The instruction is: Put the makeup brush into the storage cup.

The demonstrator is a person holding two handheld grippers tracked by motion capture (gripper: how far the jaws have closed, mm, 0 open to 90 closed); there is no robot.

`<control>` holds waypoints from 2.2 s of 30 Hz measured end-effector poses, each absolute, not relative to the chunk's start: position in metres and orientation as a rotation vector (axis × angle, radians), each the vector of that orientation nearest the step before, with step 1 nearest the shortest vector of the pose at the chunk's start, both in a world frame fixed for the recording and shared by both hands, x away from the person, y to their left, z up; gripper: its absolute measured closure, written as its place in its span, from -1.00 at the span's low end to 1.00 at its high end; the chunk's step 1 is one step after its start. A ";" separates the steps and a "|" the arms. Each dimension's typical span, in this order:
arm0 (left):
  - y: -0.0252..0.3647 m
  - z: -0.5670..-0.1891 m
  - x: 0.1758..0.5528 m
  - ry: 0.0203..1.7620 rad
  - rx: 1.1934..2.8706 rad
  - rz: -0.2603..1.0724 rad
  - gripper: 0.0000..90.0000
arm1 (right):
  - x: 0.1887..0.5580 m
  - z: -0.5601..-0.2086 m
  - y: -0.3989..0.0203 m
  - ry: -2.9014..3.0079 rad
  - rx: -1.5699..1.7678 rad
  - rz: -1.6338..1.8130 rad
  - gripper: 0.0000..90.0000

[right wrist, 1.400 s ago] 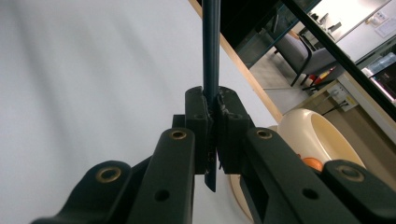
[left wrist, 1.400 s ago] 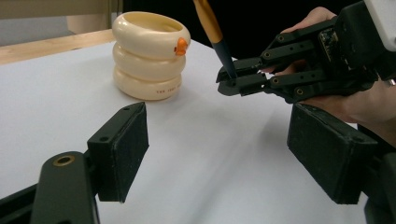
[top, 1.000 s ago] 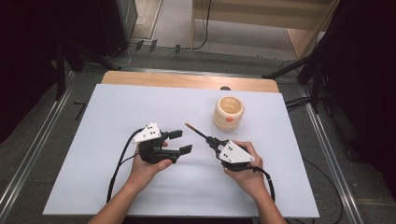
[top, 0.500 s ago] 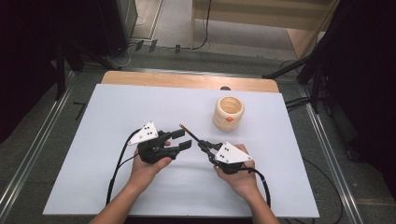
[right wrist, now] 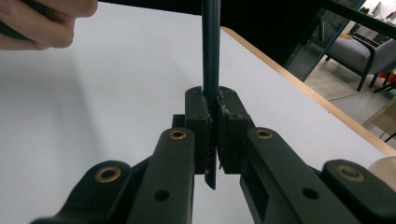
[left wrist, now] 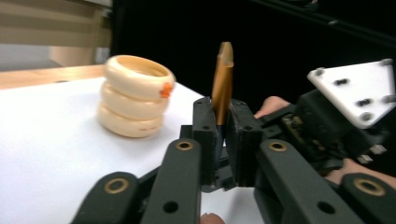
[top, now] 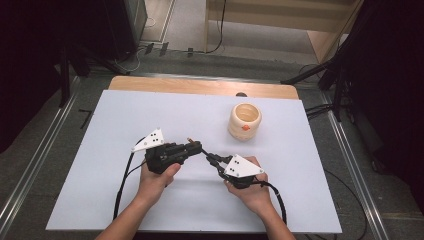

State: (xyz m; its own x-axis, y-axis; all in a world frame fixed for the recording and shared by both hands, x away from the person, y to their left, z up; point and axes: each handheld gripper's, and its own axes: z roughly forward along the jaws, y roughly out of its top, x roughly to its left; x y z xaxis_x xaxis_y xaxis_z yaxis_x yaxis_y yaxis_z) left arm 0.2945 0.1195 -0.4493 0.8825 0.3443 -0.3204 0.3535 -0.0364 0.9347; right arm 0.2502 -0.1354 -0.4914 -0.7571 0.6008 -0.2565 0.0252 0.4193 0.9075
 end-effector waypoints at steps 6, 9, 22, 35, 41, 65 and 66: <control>0.117 -0.449 0.294 0.553 1.677 0.008 0.89 | 0.249 -0.492 -0.133 2.130 0.523 1.338 0.57; 0.112 -0.450 0.292 0.552 1.719 0.022 0.89 | 0.248 -0.490 -0.128 2.114 0.521 1.312 0.35; 0.100 -0.451 0.286 0.541 1.830 0.083 0.89 | 0.243 -0.481 -0.120 2.119 0.591 1.324 0.70; 0.101 -0.452 0.289 0.547 1.782 0.013 0.02 | 0.247 -0.480 -0.130 2.133 0.675 1.384 0.87; 0.108 -0.450 0.287 0.579 1.730 0.074 -0.64 | 0.251 -0.480 -0.136 2.104 0.729 1.392 0.87; 0.142 -0.456 0.285 0.607 1.647 0.189 -1.00 | 0.259 -0.468 -0.165 1.977 0.879 1.464 0.87; 0.144 -0.456 0.284 0.611 1.647 0.194 -1.00 | 0.259 -0.467 -0.166 1.975 0.885 1.469 0.87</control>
